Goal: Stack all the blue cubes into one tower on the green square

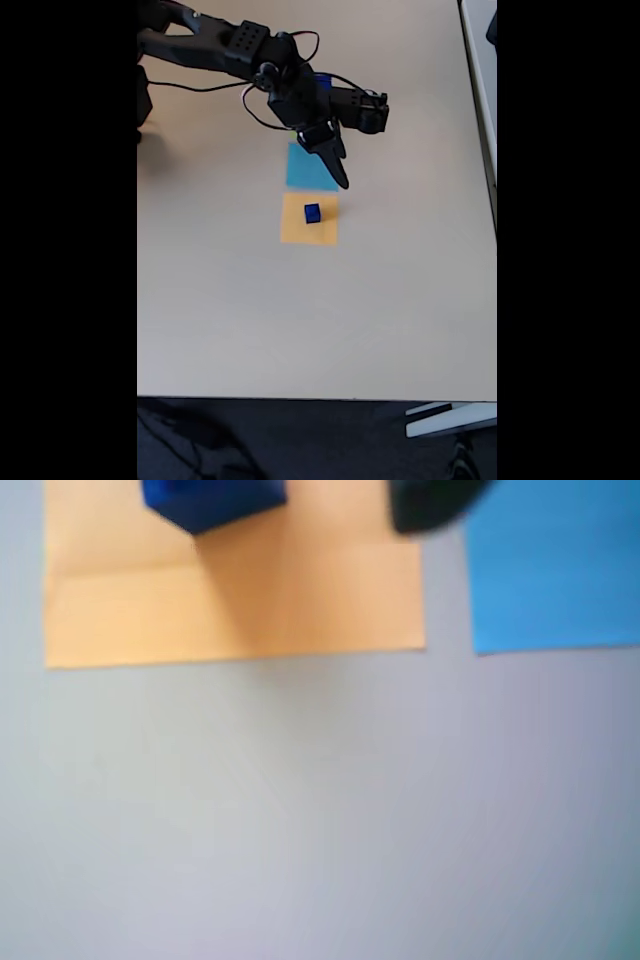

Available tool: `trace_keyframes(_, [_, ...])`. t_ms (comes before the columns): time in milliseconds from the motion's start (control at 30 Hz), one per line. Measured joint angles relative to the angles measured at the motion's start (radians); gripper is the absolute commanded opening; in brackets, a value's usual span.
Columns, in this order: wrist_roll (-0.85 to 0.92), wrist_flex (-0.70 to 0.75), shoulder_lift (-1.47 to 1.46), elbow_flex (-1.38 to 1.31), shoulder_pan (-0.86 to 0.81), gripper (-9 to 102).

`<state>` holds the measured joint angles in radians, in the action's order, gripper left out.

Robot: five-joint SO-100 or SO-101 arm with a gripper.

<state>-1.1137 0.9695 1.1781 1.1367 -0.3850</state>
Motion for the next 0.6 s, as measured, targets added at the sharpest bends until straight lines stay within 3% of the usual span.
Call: trace_keyframes(600, [0.172, 0.017, -0.081, 0.092, -0.072, 30])
